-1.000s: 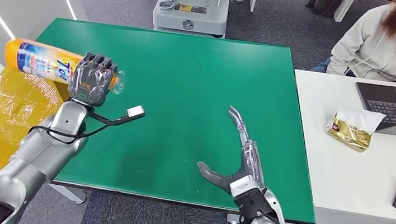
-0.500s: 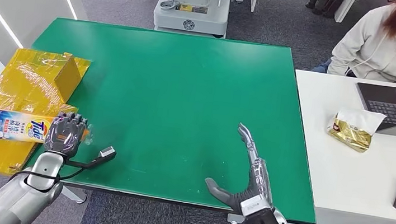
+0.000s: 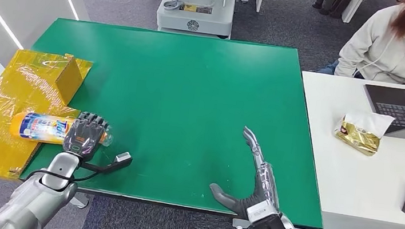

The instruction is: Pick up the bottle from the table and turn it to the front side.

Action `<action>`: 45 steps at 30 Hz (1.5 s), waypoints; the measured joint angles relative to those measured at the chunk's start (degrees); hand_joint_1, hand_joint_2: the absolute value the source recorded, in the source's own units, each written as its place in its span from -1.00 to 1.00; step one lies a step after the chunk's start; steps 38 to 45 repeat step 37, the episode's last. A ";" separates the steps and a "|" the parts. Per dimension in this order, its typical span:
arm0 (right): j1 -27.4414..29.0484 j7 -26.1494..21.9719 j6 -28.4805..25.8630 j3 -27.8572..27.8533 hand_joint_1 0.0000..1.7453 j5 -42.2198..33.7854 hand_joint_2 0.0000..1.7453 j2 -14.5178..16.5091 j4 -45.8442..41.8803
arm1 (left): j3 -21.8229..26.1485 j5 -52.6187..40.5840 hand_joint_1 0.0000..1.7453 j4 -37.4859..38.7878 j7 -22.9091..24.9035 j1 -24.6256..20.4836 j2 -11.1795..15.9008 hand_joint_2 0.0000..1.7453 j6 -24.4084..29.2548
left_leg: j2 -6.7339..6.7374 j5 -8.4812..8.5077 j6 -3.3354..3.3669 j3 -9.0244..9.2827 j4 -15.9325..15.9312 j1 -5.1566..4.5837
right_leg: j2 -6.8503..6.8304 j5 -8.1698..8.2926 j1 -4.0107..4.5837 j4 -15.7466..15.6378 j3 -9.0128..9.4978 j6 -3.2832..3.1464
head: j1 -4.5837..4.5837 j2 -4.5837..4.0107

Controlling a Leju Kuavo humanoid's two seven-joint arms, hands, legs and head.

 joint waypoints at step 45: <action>0.92 -2.88 -3.41 -0.50 -1.00 -5.35 1.00 -0.04 3.39 | 9.37 73.06 -1.00 -25.73 -33.63 7.97 -14.64 1.00 -29.76 | -0.01 -0.04 0.04 0.00 0.03 0.00 | 0.00 -0.01 0.00 -0.02 0.00 0.01 | -0.01 0.00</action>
